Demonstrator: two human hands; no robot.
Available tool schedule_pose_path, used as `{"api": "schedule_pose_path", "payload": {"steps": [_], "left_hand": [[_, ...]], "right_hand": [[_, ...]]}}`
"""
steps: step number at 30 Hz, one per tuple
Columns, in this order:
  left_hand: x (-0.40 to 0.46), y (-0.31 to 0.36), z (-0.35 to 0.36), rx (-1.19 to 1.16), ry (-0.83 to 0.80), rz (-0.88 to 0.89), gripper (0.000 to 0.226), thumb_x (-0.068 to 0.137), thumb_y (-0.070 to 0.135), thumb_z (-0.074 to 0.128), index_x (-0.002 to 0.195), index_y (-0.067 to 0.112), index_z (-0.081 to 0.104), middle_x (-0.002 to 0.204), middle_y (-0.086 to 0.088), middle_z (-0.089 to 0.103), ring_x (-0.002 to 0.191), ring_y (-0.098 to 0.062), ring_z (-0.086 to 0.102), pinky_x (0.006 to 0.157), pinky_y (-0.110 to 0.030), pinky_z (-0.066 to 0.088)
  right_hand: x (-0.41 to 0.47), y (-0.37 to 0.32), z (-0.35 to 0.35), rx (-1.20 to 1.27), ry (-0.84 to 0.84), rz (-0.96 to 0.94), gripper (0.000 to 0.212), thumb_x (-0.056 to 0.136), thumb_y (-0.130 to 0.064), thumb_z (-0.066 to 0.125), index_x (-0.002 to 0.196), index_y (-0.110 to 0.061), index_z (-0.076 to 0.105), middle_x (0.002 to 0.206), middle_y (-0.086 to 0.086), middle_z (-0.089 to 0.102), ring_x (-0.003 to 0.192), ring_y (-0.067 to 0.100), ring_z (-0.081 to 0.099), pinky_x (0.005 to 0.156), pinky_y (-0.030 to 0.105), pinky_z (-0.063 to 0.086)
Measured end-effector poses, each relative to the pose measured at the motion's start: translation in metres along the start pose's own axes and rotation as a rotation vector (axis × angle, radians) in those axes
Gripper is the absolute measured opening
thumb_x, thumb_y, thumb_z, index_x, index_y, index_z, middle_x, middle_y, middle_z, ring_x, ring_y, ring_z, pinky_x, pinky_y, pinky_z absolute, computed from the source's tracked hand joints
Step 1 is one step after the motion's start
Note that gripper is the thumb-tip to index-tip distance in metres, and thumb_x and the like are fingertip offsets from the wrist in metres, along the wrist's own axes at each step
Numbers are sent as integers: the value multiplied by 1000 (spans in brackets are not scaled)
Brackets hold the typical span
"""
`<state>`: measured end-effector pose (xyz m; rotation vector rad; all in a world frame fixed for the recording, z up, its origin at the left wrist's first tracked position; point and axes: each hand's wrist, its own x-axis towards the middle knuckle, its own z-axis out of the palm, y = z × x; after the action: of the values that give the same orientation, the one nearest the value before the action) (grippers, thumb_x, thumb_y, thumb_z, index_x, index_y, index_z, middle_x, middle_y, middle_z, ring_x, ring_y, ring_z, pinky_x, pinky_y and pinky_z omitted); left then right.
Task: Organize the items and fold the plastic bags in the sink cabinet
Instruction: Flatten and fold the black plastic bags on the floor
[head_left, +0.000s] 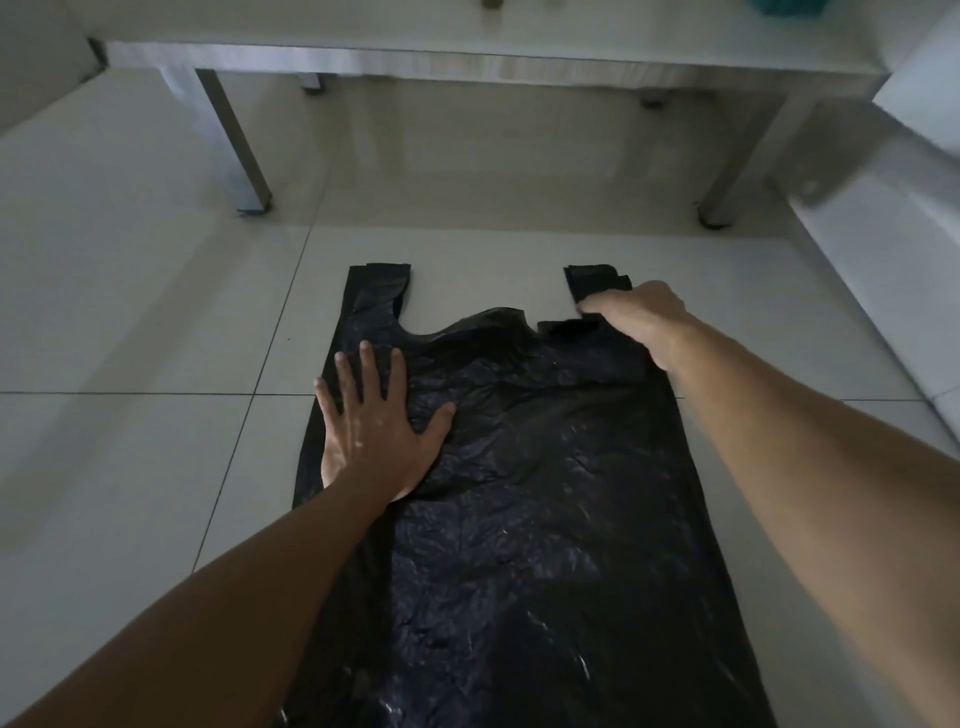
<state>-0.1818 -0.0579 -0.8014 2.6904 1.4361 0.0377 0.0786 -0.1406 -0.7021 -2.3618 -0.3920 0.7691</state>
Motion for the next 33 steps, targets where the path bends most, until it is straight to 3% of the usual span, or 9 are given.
{"api": "schedule_pose_path", "payload": {"steps": [2,6,11,16,20,23,27,30,33], "left_hand": [[0,-1,1,5,2,0,93,83,79,4,154,19,-5,160,-15,-11,146,-37,-12,117,-57,-3],[1,-1,2,8,3,2,94,82,79,1,154,19,-4,160,-15,-10,147,-36,-11,117,-56,-3],[1,0,1,13,1,1,94,81,79,0,154,19,-5,160,-14,-10,147,-36,-11,117,-56,-3],[1,0,0,13,-2,4,93,82,78,0,154,19,-5,160,-14,-10,147,-35,-11,117,-56,-4],[0,0,0,5,5,7,93,83,78,2,154,19,-4,161,-14,-9,147,-36,-10,117,-57,-2],[1,0,0,10,1,4,92,83,78,2,154,19,-4,161,-14,-8,147,-36,-10,117,-57,-2],[1,0,0,20,5,4,90,84,75,1,154,19,-3,161,-14,-8,147,-36,-8,117,-57,-1],[1,0,0,16,13,2,90,84,74,3,154,18,-3,161,-14,-7,147,-36,-7,117,-57,0],[1,1,-1,8,-1,0,91,84,74,3,154,16,-5,161,-13,-8,147,-35,-9,117,-57,-1]], "right_hand": [[-2,-8,-3,-70,-118,22,52,81,-33,74,124,-10,56,121,4,56,90,23,54,64,29,44],[2,-10,-5,-359,-254,54,45,85,-39,69,120,-13,57,119,9,58,99,25,57,81,33,47],[9,-8,-8,-62,-211,107,48,73,-18,84,114,-5,62,110,14,65,97,32,64,86,40,54],[37,-3,-12,284,332,-171,32,74,-23,83,99,-9,68,97,4,69,91,20,67,85,36,57],[30,-1,4,278,649,-240,44,89,-31,65,126,-10,52,115,6,62,113,26,59,96,36,46],[-9,8,32,70,893,-755,34,87,-22,62,116,-5,58,114,11,61,109,28,55,91,37,40],[-51,47,78,-109,236,-1320,12,83,-6,59,82,-9,70,82,2,70,76,19,64,71,40,52],[-42,59,94,-586,-27,-1145,43,96,-40,41,133,-27,57,143,1,53,132,21,47,112,51,31],[-2,51,82,-798,-68,-810,57,99,-59,15,153,-43,11,164,-4,2,151,22,0,120,55,-1]]}}
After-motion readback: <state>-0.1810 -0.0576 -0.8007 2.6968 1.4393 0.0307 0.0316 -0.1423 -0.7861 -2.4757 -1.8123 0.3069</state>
